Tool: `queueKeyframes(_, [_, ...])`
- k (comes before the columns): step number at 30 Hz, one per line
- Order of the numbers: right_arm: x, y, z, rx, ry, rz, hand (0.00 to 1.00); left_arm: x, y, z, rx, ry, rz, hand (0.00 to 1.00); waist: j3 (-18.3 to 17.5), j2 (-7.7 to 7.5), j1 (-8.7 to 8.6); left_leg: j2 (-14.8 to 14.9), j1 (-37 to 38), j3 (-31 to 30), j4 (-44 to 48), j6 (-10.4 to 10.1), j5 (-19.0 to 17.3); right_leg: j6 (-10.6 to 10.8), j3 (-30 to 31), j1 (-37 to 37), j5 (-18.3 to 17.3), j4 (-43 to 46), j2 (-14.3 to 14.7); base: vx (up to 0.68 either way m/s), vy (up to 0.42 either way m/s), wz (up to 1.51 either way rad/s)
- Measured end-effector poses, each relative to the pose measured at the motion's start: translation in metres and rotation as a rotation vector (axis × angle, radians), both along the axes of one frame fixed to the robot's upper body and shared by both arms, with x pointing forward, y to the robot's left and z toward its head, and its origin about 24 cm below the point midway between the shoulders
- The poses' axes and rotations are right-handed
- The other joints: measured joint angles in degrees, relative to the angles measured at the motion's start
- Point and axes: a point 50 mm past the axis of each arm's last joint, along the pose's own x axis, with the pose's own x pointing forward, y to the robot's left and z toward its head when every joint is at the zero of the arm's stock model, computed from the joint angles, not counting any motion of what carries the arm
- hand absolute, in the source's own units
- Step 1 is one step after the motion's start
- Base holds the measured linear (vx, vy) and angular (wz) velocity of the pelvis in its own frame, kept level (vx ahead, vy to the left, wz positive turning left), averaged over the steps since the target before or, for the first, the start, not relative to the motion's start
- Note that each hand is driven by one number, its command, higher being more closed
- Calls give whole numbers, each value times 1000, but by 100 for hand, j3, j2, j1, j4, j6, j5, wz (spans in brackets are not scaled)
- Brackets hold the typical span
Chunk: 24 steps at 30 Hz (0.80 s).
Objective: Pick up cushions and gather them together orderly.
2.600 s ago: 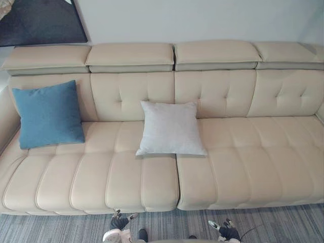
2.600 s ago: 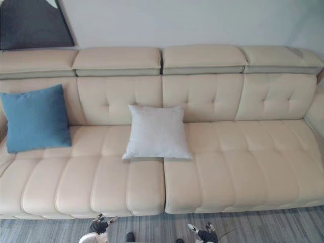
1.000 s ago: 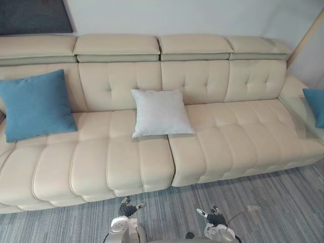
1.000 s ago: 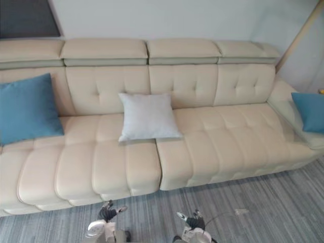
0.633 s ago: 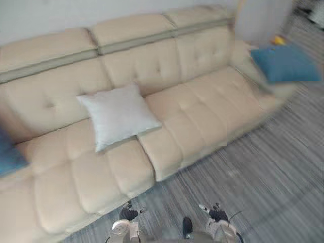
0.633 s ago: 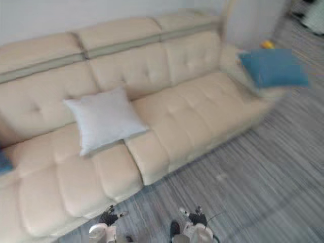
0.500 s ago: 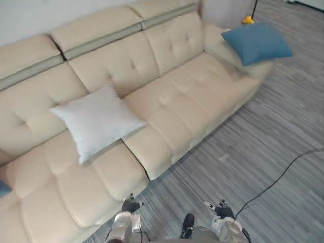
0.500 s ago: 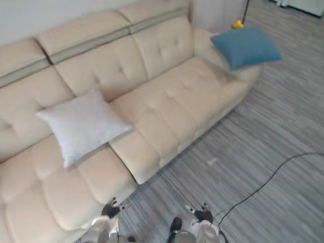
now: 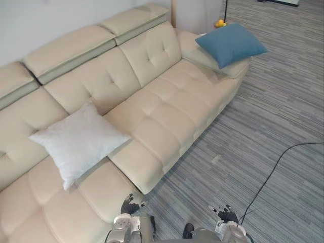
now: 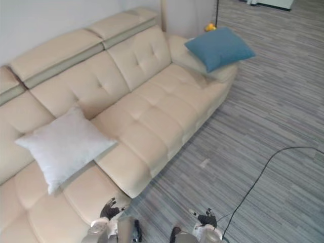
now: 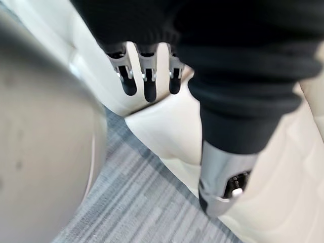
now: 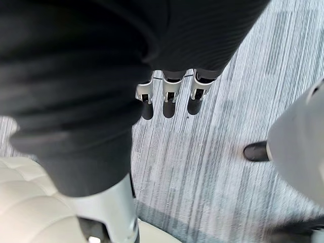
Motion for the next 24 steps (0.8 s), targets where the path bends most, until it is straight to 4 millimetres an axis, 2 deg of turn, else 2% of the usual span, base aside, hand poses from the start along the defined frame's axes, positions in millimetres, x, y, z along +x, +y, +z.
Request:
queueKeyframes(2, [-1, 15, -1, 30, -8, 23, 0, -8, 11, -3, 20, 22, 13, 0, -187, -299, -48, -25, 149, 471, -32, 27, -202, 236, 334, -102, -146, 313, -124, 342, 140, -104])
queueKeyframes(3, [-8, 18, -2, 38, 1, 15, 0, -10, 15, -3, 21, 26, 32, 0, -306, -491, -17, -96, 378, 876, -41, 160, -384, 513, 449, -331, -405, 988, -305, 422, 148, -89])
queueKeyframes(5, [-11, 18, -3, 38, 7, 21, 0, -12, 16, -4, 24, 31, 34, 0, -304, -527, -19, -120, 671, 1129, -45, 224, -560, 768, 439, -448, -513, 1576, -439, 355, 105, -80])
queueKeyframes(6, [-12, 18, -3, 36, 10, 35, 0, -16, 16, -5, 24, 41, 34, 0, -298, -511, -50, -111, 933, 1293, -39, 266, -695, 1190, 317, -715, -404, 2380, -576, 354, 65, -67])
queueKeyframes(7, [-13, 18, -4, 36, 14, 44, 0, -17, 16, -5, 23, 45, 29, 0, -285, -489, -93, -88, 1091, 1332, -43, 295, -763, 1349, 140, -917, -271, 2895, -708, 422, 44, -50])
queueKeyframes(8, [-15, 18, -4, 33, 17, 51, 0, -17, 14, -6, 25, 50, 7, 0, -262, -454, -126, -34, 1293, 1354, -60, 285, -820, 1133, -280, -1113, -227, 3465, -937, 356, -21, -24])
queueKeyframes(9, [-14, 14, -4, 27, 20, 59, 0, -17, 12, -7, 27, 60, -10, 0, -219, -373, -163, 97, 1535, 1368, -176, 249, -840, 720, -903, -1216, -269, 3695, -1203, 354, -40, -15])
queueKeyframes(11, [-14, 12, -7, 25, 42, 66, 0, -19, 15, -8, 40, 72, -23, 0, -188, -334, -193, 278, 1911, 1374, -460, 210, -839, 455, -1613, -1217, -398, 3398, -1424, 346, -86, -15])
queueKeyframes(13, [-9, 9, -7, 18, 56, 85, 0, -26, 22, -11, 58, 111, -23, 0, -169, -306, -250, 492, 2230, 1434, -758, 129, -793, 412, -2019, -1332, -395, 2687, -1449, 403, -178, -24])
queueKeyframes(15, [-2, 3, -6, 0, 55, 98, 0, -31, 27, -14, 76, 141, -25, 0, -129, -281, -342, 625, 2501, 1455, -1007, 31, -738, 348, -2147, -1619, -10, 1740, -1383, 512, -315, -23])
queueKeyframes(16, [-4, 0, -6, -11, 65, 104, 0, -35, 32, -15, 91, 157, -36, 0, -114, -385, -385, 514, 2648, 1390, -1062, -33, -704, 131, -2023, -1619, 669, 1032, -1321, 460, -308, -14])
queueKeyframes(17, [-12, -5, -9, -17, 97, 102, 0, -36, 38, -15, 105, 170, -30, 0, -101, -505, -411, 472, 2830, 1183, -993, -137, -734, -200, -1833, -1598, 862, 990, -1286, 496, -334, -32])
queueKeyframes(18, [-13, -14, -9, -37, 111, 101, 0, -37, 34, -17, 94, 176, -27, 0, -79, -284, -356, 671, 2868, 1027, -846, -198, -704, -315, -1914, -1589, 767, 1172, -1150, 491, -353, -32])
queueKeyframes(19, [-14, -23, -8, -61, 118, 101, 0, -36, 30, -17, 84, 173, -26, 0, -123, -90, -383, 852, 2603, 761, -275, -454, -542, -290, -1920, -1488, 474, 1078, -930, 486, -342, -45])
queueKeyframes(20, [-16, -28, -8, -76, 131, 105, 0, -33, 27, -16, 74, 162, -24, 0, -96, 58, -406, 1029, 2125, 479, 760, -381, -187, -317, -1923, -1340, 337, 927, -687, 465, -320, -31])
queueKeyframes(21, [-17, -30, -8, -79, 140, 104, 0, -31, 25, -16, 66, 158, -19, 0, -23, 146, -400, 1134, 1733, 237, 1651, -177, 291, -375, -1920, -1088, 280, 724, -510, 470, -269, -38])
queueKeyframes(22, [-17, -30, -8, -80, 143, 101, 0, -32, 24, -16, 62, 160, -14, 0, 85, 157, -380, 1234, 1274, 44, 2708, -108, 218, -441, -1923, -698, 233, 473, -298, 570, -284, -33])
queueKeyframes(23, [-21, -26, -11, -66, 156, 99, 0, -28, 27, -14, 59, 139, 10, 0, 185, 108, -366, 1214, 882, 27, 3501, -124, -33, -510, -1901, -174, 145, 240, -186, 461, -210, -24])
queueKeyframes(24, [-21, -23, -12, -58, 159, 99, 0, -25, 29, -12, 66, 124, 9, 0, 265, -45, -356, 1109, 690, 56, 3624, -120, -128, -521, -1885, 75, 99, 120, -182, 446, -214, -15])
